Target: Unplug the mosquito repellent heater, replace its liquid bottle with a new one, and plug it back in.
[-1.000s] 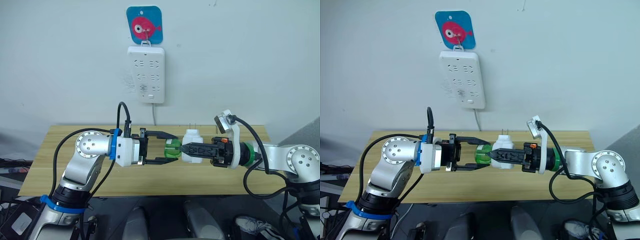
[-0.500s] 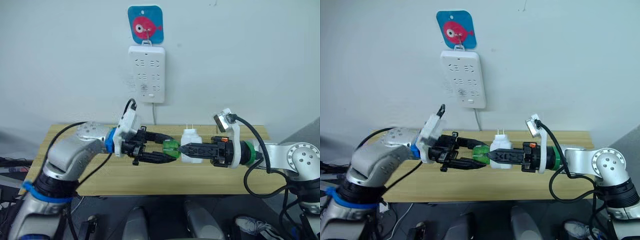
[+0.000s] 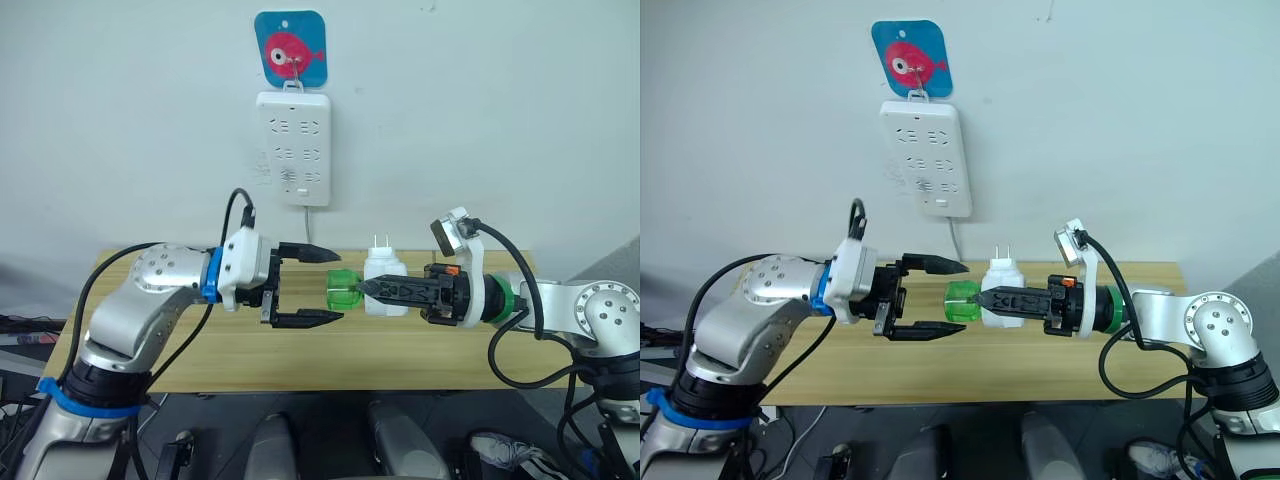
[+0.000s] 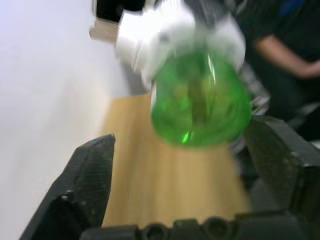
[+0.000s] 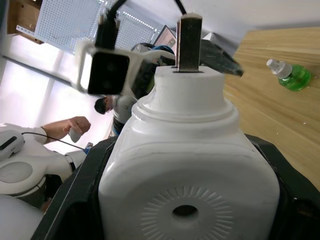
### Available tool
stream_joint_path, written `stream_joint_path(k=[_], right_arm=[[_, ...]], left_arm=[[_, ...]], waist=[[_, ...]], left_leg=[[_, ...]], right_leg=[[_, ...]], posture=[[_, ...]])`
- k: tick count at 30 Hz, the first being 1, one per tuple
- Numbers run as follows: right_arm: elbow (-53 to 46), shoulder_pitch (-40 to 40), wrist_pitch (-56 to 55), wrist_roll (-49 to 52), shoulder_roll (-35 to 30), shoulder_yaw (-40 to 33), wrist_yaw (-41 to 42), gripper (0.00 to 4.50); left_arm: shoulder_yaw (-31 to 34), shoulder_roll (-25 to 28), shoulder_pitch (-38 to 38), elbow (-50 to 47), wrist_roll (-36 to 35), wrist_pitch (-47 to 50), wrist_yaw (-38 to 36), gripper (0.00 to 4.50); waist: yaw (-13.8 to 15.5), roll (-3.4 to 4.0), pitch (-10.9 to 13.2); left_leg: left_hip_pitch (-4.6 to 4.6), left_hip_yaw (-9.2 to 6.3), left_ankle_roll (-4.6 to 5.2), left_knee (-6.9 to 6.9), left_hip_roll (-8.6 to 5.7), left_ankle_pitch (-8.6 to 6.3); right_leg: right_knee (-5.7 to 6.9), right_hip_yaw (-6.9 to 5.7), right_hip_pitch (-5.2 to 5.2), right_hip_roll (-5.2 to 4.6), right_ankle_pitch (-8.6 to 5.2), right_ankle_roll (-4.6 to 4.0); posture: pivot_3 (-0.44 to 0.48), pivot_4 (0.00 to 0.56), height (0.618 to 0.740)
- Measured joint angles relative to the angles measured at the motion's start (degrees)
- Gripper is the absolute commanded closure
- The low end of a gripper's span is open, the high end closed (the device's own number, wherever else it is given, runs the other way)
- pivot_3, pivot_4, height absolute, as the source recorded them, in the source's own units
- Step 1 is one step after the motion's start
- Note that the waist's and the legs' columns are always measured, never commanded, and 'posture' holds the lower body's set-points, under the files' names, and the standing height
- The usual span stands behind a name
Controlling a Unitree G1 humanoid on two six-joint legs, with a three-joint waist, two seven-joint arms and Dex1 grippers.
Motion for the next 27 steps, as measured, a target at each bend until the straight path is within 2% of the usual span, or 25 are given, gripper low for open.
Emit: stream_joint_path(k=[3, 6, 9, 12, 14, 19, 21, 22, 23, 26, 27], right_arm=[[0.2, 0.0, 0.0, 0.0, 0.0, 0.0, 0.0, 1.44], [0.5, 0.0, 0.0, 0.1, 0.0, 0.0, 0.0, 1.44], [0.6, 0.0, 0.0, 0.1, 0.0, 0.0, 0.0, 1.45], [0.8, 0.0, 0.1, 0.2, 0.0, 0.0, 0.0, 1.45], [0.9, 0.0, 0.1, 0.2, 0.0, 0.0, -0.1, 1.45], [1.1, -0.1, -0.6, 0.2, 0.0, -0.1, -0.2, 1.45], [1.1, -0.1, -0.7, 0.1, 0.0, 0.0, -0.2, 1.45], [1.1, -0.2, -0.8, -0.1, 0.3, 0.0, -0.1, 1.45], [1.0, -0.3, -0.8, -0.2, 0.4, 0.1, -0.1, 1.45], [-1.0, -1.4, -0.3, -0.4, 1.9, 1.7, 0.4, 1.45], [-1.6, -1.5, -0.3, -0.5, 2.0, 1.9, 0.5, 1.45]], left_arm=[[1.0, -2.2, 0.7, 0.4, 1.8, -9.6, -0.5, 0.29], [1.6, -2.9, 0.9, 0.6, 2.6, -14.4, -0.6, 0.29], [1.0, -3.0, 1.8, 0.8, 2.8, -16.0, -1.4, 0.87], [0.1, -3.1, 2.0, 2.2, 3.1, -16.3, -2.1, 1.81], [0.0, -3.2, 1.4, 3.0, 3.1, -16.3, -2.1, 2.26], [-0.2, -3.0, -0.4, 3.6, 2.6, -13.8, -2.5, 2.27], [-0.7, -1.0, -1.7, 2.5, -0.6, -6.6, -2.3, 2.27], [-1.2, 1.9, -3.1, 1.1, -6.4, 4.9, -1.2, 2.27], [-1.4, 3.0, -3.9, 0.9, -9.1, 9.6, -0.9, 2.27], [-0.9, 11.4, -10.4, 3.9, -31.6, 42.2, 0.0, 2.27], [-0.5, 12.1, -11.2, 4.5, -34.1, 46.7, 0.4, 2.27]], waist=[[0.4, -0.02, 0.0], [0.8, -0.02, 0.0], [0.8, -0.02, 0.0], [0.9, -0.02, 0.0], [1.0, -0.02, 0.0], [1.0, -0.02, 0.0], [0.9, -0.02, 0.0], [0.9, -0.03, 0.0], [0.9, -0.03, 0.0], [0.4, -0.03, 0.2], [0.3, 0.0, 0.2]], left_leg=[[-0.01, 0.04, 0.0, 0.02, -0.04, 0.0], [-0.01, 0.05, 0.01, 0.03, -0.04, 0.0], [0.0, 0.04, 0.01, 0.02, -0.04, 0.0], [-0.01, 0.01, 0.01, 0.02, -0.04, 0.0], [-0.01, 0.01, 0.01, 0.02, -0.04, 0.0], [-0.01, 0.01, 0.01, 0.02, -0.04, 0.0], [-0.01, -0.02, 0.01, 0.02, -0.03, 0.0], [-0.01, -0.06, 0.01, 0.02, -0.02, 0.0], [-0.01, -0.09, 0.01, 0.02, -0.02, 0.0], [-0.03, -0.36, 0.02, 0.0, -0.01, -0.01], [-0.03, -0.37, 0.02, 0.0, -0.01, -0.01]], right_leg=[[-0.01, 0.03, 0.0, -0.04, 0.0, 0.0], [0.0, 0.04, 0.0, -0.04, 0.0, 0.01], [0.0, 0.02, 0.0, -0.04, 0.0, 0.01], [0.01, -0.02, 0.0, -0.03, 0.0, 0.01], [0.01, -0.01, 0.0, -0.03, 0.0, 0.01], [0.02, -0.02, 0.0, -0.03, 0.0, 0.01], [0.03, -0.05, 0.0, -0.02, 0.0, 0.01], [0.06, -0.07, 0.0, -0.01, -0.01, 0.02], [0.08, -0.09, -0.01, -0.01, -0.01, 0.02], [0.11, -0.29, -0.02, 0.05, -0.01, 0.02], [0.12, -0.31, 0.01, 0.05, -0.04, -0.01]], posture=[[-0.128, 0.197, 0.718], [-0.121, 0.194, 0.718], [-0.121, 0.194, 0.718], [-0.123, 0.192, 0.718], [-0.123, 0.191, 0.718], [-0.118, 0.188, 0.718], [-0.115, 0.186, 0.718], [-0.113, 0.186, 0.718], [-0.114, 0.187, 0.718], [-0.118, 0.19, 0.718], [-0.118, 0.19, 0.718]])
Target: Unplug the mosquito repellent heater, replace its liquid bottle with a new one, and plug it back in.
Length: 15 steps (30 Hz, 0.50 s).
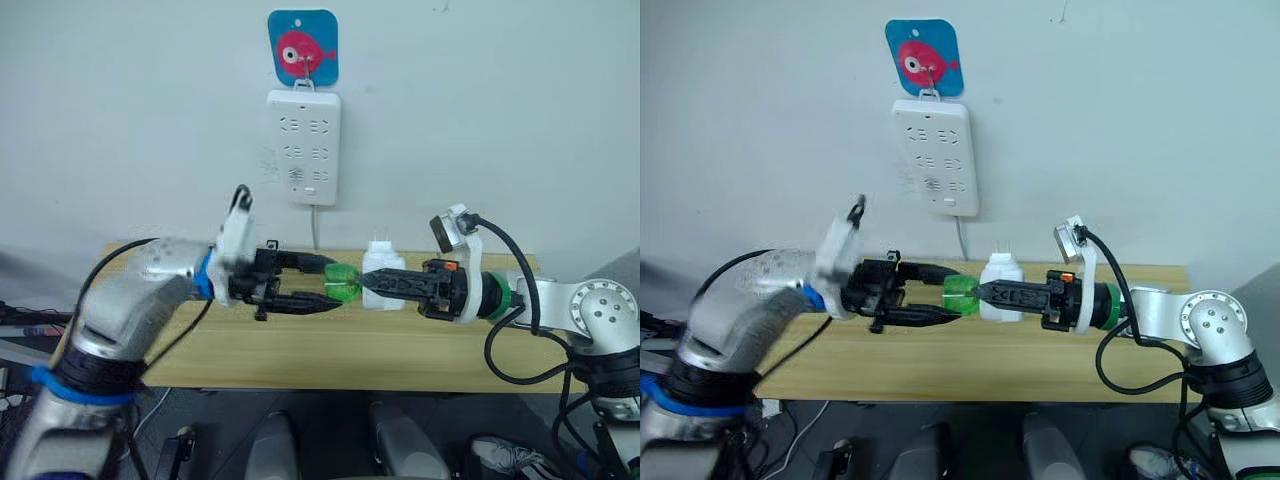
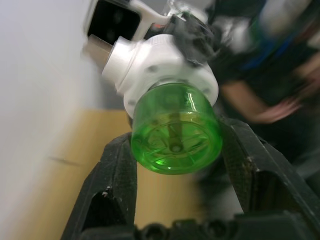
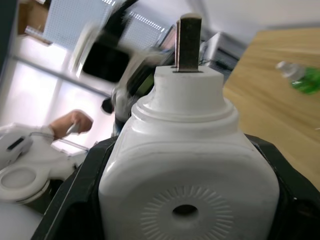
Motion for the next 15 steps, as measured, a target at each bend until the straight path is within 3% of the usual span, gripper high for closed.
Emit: stream_joint_path(k=[6, 7, 10, 13, 15], right_arm=[[-0.1, 0.0, -0.7, -0.3, -0.2, -0.3, 0.1, 1.45], [0.0, 0.1, -0.9, -0.3, -0.3, -0.6, 0.1, 1.45], [1.3, 0.8, -1.0, -0.4, -1.5, -1.4, -0.2, 1.45], [2.2, 1.6, -0.8, -0.4, -2.0, -1.7, -0.6, 1.45], [2.1, 1.5, -0.7, -0.3, -2.0, -1.7, -0.5, 1.45]], left_arm=[[2.2, -1.8, -0.1, 0.5, -3.6, 6.0, 4.6, 2.27], [2.6, -2.5, 0.0, 0.4, -3.5, 5.8, 5.2, 1.92], [3.3, -3.2, 2.0, -1.5, 3.9, -3.4, 4.9, 1.04], [2.7, -2.9, 7.3, -1.7, 19.4, -22.6, 1.8, 0.16], [1.8, -4.4, 10.2, -0.4, 27.9, -35.3, -0.3, 0.0]], waist=[[0.0, -0.09, 0.1], [0.2, -0.09, 0.1], [0.4, -0.08, 0.1], [0.5, -0.04, 0.1], [0.8, -0.05, 0.1]], left_leg=[[-0.04, -0.08, -0.01, 0.0, 0.0, 0.01], [-0.04, -0.07, -0.01, 0.0, 0.0, 0.01], [-0.02, -0.01, -0.02, -0.01, 0.01, 0.01], [0.05, 0.14, -0.02, -0.06, 0.01, 0.01], [0.03, 0.15, -0.02, -0.06, 0.0, 0.01]], right_leg=[[-0.01, -0.09, 0.0, -0.02, -0.01, -0.02], [-0.01, -0.09, 0.0, -0.03, -0.01, -0.02], [-0.02, -0.04, -0.01, -0.03, -0.01, -0.04], [-0.01, 0.11, -0.02, -0.04, 0.02, -0.15], [-0.04, 0.1, -0.02, -0.05, 0.07, -0.23]], posture=[[-0.117, 0.194, 0.718], [-0.117, 0.194, 0.718], [-0.118, 0.195, 0.718], [-0.115, 0.195, 0.718], [-0.114, 0.195, 0.718]])
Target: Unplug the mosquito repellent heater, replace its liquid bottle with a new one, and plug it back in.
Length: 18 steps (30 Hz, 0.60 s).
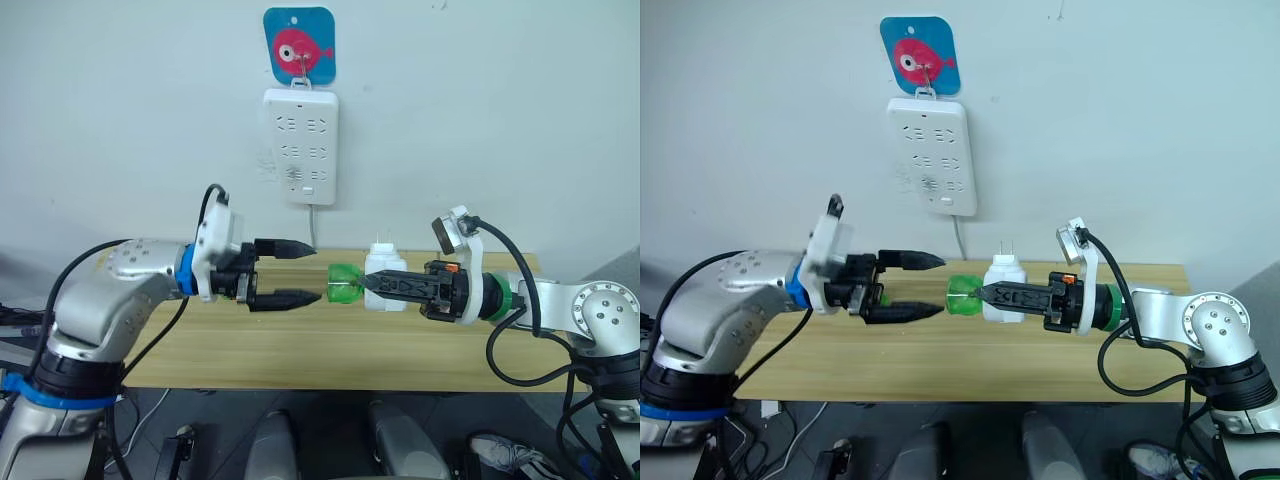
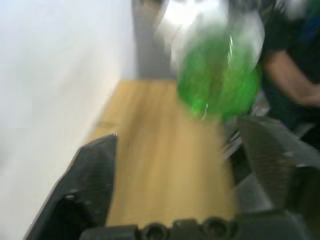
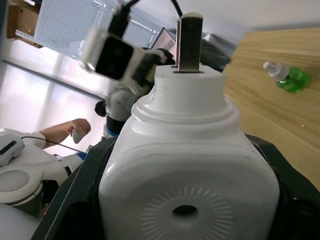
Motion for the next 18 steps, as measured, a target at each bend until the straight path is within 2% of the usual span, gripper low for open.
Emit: stream_joint_path(k=[2, 5, 8, 12, 15, 18], right_arm=[[0.0, 0.0, 0.1, 0.0, 0.0, 0.0, 0.0, 1.45], [0.0, 0.0, 0.4, 0.0, 0.0, 0.0, 0.1, 1.45], [0.0, -0.1, 0.6, 0.0, 0.0, 0.0, 0.2, 1.45], [0.0, -0.3, 1.0, 0.0, 0.1, 0.0, 0.5, 1.45], [0.0, -0.5, 1.0, 0.0, 0.1, 0.0, 0.5, 1.45], [0.0, -0.8, 0.9, 0.0, 0.1, -0.1, 0.5, 1.45]], left_arm=[[-0.1, -3.0, 1.2, 1.5, 5.4, -11.1, -0.9, 0.0], [0.1, -7.0, 2.3, 1.4, 8.2, -21.3, -1.3, 0.0], [0.2, -8.4, 2.0, 0.8, 8.5, -24.8, -1.1, 0.0], [-0.2, -9.3, 1.3, -0.4, 8.3, -24.8, -1.2, 0.0], [-0.8, -10.1, 1.1, -0.5, 8.3, -24.7, -1.3, 0.54], [-1.7, -11.2, 0.3, -0.5, 8.1, -24.7, -1.6, 1.44]], waist=[[0.3, -0.01, 0.0], [1.0, -0.02, 0.0], [1.4, -0.02, 0.0], [1.4, -0.02, 0.0], [1.4, -0.02, 0.0], [1.4, -0.02, 0.0]], left_leg=[[-0.04, 0.05, 0.0, 0.02, -0.02, 0.0], [-0.08, 0.12, 0.01, 0.07, -0.08, 0.0], [-0.08, 0.13, 0.01, 0.09, -0.08, 0.0], [-0.08, 0.12, 0.01, 0.09, -0.07, 0.0], [-0.07, 0.1, 0.01, 0.09, -0.07, 0.0], [-0.08, 0.09, 0.01, 0.09, -0.07, 0.0]], right_leg=[[-0.03, 0.02, 0.0, -0.04, -0.01, 0.01], [-0.07, 0.06, 0.01, -0.12, -0.01, 0.01], [-0.05, 0.06, 0.0, -0.11, -0.07, 0.14], [-0.03, 0.06, 0.0, -0.09, -0.07, 0.14], [-0.03, 0.03, 0.0, -0.09, -0.07, 0.14], [-0.03, 0.02, 0.01, -0.09, -0.07, 0.14]], posture=[[-0.111, 0.196, 0.718], [-0.111, 0.196, 0.718], [-0.111, 0.196, 0.718], [-0.11, 0.197, 0.718], [-0.114, 0.197, 0.718], [-0.119, 0.199, 0.718]])
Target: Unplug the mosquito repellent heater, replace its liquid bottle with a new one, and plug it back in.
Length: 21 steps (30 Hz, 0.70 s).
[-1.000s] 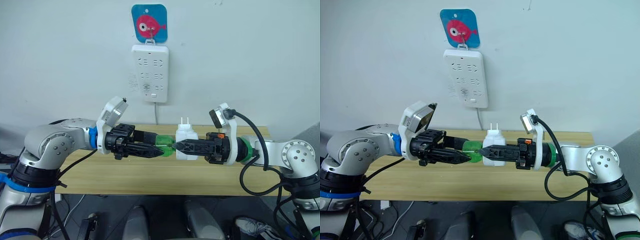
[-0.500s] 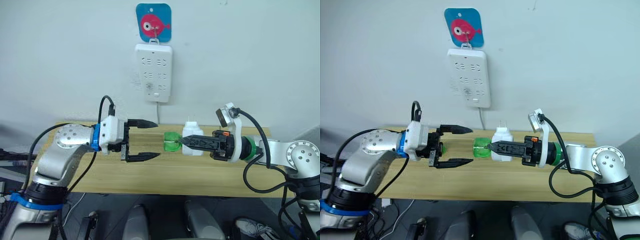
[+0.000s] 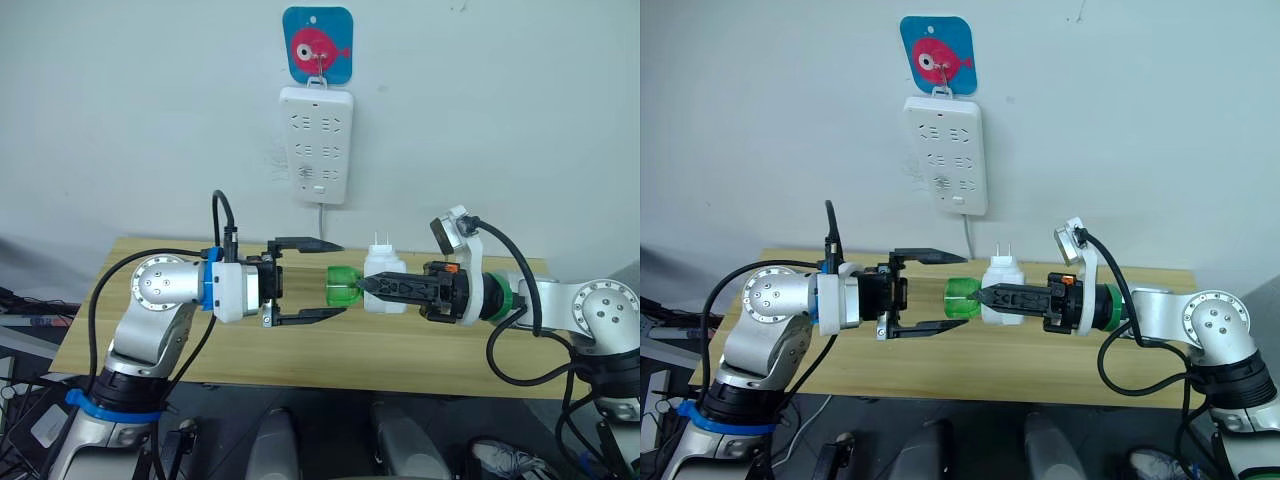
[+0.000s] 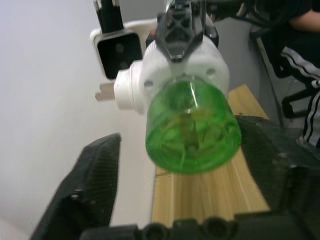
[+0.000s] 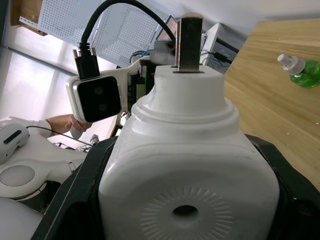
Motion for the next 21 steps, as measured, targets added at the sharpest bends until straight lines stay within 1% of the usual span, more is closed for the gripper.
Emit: stream_joint_path(k=[2, 3, 4, 6, 7, 9, 10, 11, 12, 14, 16, 19, 21], right_arm=[[0.0, -0.1, -0.1, 0.0, 0.0, -0.1, 0.0, 1.45], [0.0, -0.1, -0.1, 0.0, 0.0, -0.1, 0.0, 1.45], [0.0, -0.1, -0.1, 0.0, 0.0, -0.1, 0.0, 1.45], [0.0, -0.1, -0.1, 0.0, 0.0, -0.1, 0.0, 1.45], [0.0, -0.1, 0.0, -0.1, 0.0, 0.0, -0.1, 1.45], [0.0, -0.1, 0.1, -0.4, 0.1, 0.2, -0.2, 1.45], [0.0, 0.0, 0.1, -0.6, 0.3, 0.3, -0.1, 1.45], [0.0, -0.1, 0.2, -0.7, 0.5, 0.6, -0.1, 1.45], [-0.1, -0.3, 0.1, -0.8, 1.1, 1.0, -0.1, 1.45], [-0.6, -0.6, 0.1, -0.8, 1.4, 1.1, 0.3, 1.45], [-0.6, -0.7, 0.0, -0.9, 1.3, 1.0, 0.3, 1.45], [-0.5, -0.7, -0.1, -1.1, 1.3, 1.0, 0.3, 1.45], [-0.5, -0.7, -0.1, -1.2, 1.1, 1.0, 0.3, 1.45]], left_arm=[[-0.2, -0.1, -0.2, 0.0, -0.1, 0.1, -0.6, 2.04], [-0.2, -0.1, -0.3, 0.0, -0.1, 0.2, -0.8, 2.24], [-0.2, 0.0, -0.3, 0.0, -0.3, 0.5, -0.9, 2.25], [-0.3, 0.4, -0.3, -0.4, -1.2, 2.7, -0.9, 2.25], [-0.6, 1.4, -0.4, -1.3, -2.9, 6.6, -0.5, 2.25], [-1.3, 5.0, -1.6, -3.6, -8.6, 20.0, 1.2, 2.25], [-1.3, 6.7, -2.7, -4.1, -12.8, 27.9, 2.1, 2.25], [-1.6, 8.9, -5.1, -3.2, -18.9, 37.8, 2.6, 2.25], [-1.6, 10.4, -7.2, -2.1, -23.1, 44.8, 2.6, 2.25], [-1.5, 11.5, -11.4, 1.4, -30.8, 58.1, 3.1, 2.25], [-1.3, 11.0, -13.1, 3.4, -33.9, 63.9, 4.5, 2.25], [-0.5, 10.2, -13.0, 3.3, -34.9, 66.3, 5.9, 2.25], [-0.1, 9.8, -12.4, 2.5, -34.6, 66.0, 6.4, 1.5]], waist=[[0.0, 0.0, 0.0], [0.0, 0.0, 0.0], [0.0, 0.0, 0.0], [-0.1, 0.0, 0.0], [-0.1, -0.01, 0.0], [-0.2, -0.02, 0.0], [-0.3, -0.02, 0.0], [-0.3, -0.06, 0.0], [-0.5, -0.05, 0.1], [-0.5, 0.01, 0.1], [-0.6, -0.01, 0.1], [-0.5, -0.01, 0.1], [-0.5, -0.01, 0.1]], left_leg=[[0.0, 0.0, 0.0, 0.0, 0.0, 0.0], [0.0, 0.0, 0.0, 0.0, 0.01, 0.0], [0.0, -0.01, 0.0, 0.0, 0.01, 0.0], [0.0, -0.02, 0.0, 0.0, 0.01, 0.0], [0.0, -0.04, 0.0, 0.0, 0.02, 0.0], [0.0, -0.14, 0.0, 0.0, 0.02, 0.0], [0.0, -0.18, 0.0, 0.01, 0.01, 0.0], [-0.01, -0.27, 0.0, 0.02, 0.02, 0.0], [-0.02, -0.37, 0.0, 0.02, 0.02, 0.0], [-0.02, -0.38, 0.0, 0.02, 0.01, 0.0], [-0.02, -0.38, 0.0, 0.03, 0.02, 0.0], [-0.02, -0.38, 0.0, -0.01, 0.04, 0.0], [-0.02, -0.39, 0.0, -0.03, 0.06, 0.0]], right_leg=[[0.0, 0.0, 0.0, 0.0, 0.0, 0.0], [0.0, -0.01, 0.0, 0.01, 0.0, 0.0], [0.01, -0.01, 0.0, 0.01, 0.0, 0.0], [0.01, -0.02, 0.0, 0.02, 0.0, 0.0], [0.02, -0.02, 0.0, 0.02, 0.0, 0.01], [0.06, -0.07, 0.0, 0.03, -0.02, 0.03], [0.07, -0.12, 0.01, 0.03, -0.02, 0.03], [0.11, -0.21, 0.02, 0.05, -0.02, 0.03], [0.1, -0.28, 0.01, 0.09, -0.02, 0.04], [0.11, -0.31, 0.03, 0.09, -0.02, 0.03], [0.09, -0.32, 0.03, 0.09, -0.02, 0.04], [0.08, -0.33, 0.02, 0.08, -0.02, 0.03], [0.09, -0.34, 0.01, 0.08, -0.02, 0.01]], posture=[[-0.12, 0.199, 0.718], [-0.12, 0.199, 0.718], [-0.12, 0.199, 0.718], [-0.12, 0.199, 0.718], [-0.115, 0.197, 0.718], [-0.108, 0.197, 0.718], [-0.108, 0.197, 0.718], [-0.108, 0.197, 0.718], [-0.108, 0.197, 0.718], [-0.109, 0.199, 0.718], [-0.111, 0.198, 0.718], [-0.112, 0.197, 0.718], [-0.111, 0.196, 0.718]])
